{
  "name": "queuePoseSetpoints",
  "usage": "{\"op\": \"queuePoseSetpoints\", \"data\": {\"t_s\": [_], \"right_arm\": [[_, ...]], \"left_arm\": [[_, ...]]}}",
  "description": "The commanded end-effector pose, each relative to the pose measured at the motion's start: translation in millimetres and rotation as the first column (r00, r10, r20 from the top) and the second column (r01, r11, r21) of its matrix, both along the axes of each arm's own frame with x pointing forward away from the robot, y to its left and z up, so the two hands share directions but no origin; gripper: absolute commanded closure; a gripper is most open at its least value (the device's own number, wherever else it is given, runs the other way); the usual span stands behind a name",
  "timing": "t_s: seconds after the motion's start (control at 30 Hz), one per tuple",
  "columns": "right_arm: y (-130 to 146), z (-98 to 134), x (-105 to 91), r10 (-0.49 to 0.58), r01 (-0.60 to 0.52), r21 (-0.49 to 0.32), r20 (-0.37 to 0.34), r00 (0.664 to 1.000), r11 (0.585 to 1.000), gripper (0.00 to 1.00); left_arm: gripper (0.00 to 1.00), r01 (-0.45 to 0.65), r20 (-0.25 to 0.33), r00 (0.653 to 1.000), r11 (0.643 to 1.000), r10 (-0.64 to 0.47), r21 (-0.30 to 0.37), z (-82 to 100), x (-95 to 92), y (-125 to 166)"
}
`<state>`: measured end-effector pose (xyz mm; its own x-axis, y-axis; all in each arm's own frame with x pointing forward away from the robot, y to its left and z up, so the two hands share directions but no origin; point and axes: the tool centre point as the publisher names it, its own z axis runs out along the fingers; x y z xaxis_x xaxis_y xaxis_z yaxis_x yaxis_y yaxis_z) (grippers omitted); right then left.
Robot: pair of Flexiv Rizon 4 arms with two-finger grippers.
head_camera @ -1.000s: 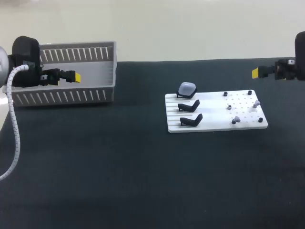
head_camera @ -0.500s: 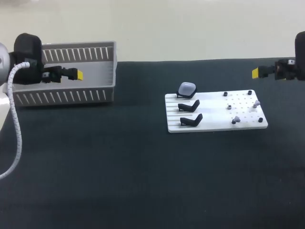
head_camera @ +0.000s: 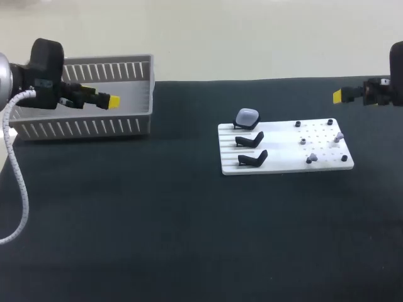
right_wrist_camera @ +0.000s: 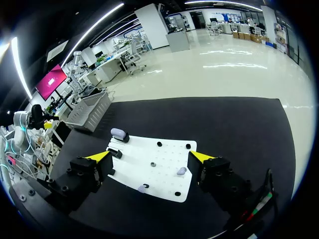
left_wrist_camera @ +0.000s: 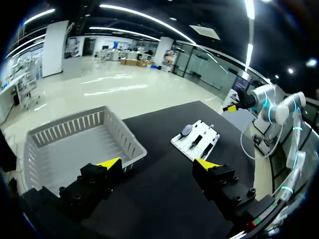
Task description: Pick up each earbud case from the left stands, insert the matching earbuds, close the lid, and place the case in the box.
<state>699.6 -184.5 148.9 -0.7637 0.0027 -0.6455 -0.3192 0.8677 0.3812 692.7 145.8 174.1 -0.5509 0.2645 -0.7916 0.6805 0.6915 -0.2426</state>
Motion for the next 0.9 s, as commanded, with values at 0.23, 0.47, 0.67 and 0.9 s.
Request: {"op": "queuePoseSetpoints", "data": {"t_s": [0.23,0.47,0.67,0.9], "right_arm": [[0,0,-0.3,0.0,0.0,-0.001,0.0,1.0,1.0,0.0],[0,0,-0.3,0.0,0.0,-0.001,0.0,1.0,1.0,0.0],[0,0,-0.3,0.0,0.0,-0.001,0.0,1.0,1.0,0.0],[0,0,-0.3,0.0,0.0,-0.001,0.0,1.0,1.0,0.0]], "left_arm": [[0.0,0.264,0.132,0.958,0.962,-0.253,-0.071,-7.2,11.3,-34],[0.0,0.374,0.168,0.914,0.927,-0.368,-0.004,-17.2,24.5,-66],[0.0,0.443,0.179,0.878,0.895,-0.445,0.049,-26.0,26.9,-95],[0.0,0.505,0.206,0.835,0.86,-0.509,0.077,-35.9,23.3,-122]]}}
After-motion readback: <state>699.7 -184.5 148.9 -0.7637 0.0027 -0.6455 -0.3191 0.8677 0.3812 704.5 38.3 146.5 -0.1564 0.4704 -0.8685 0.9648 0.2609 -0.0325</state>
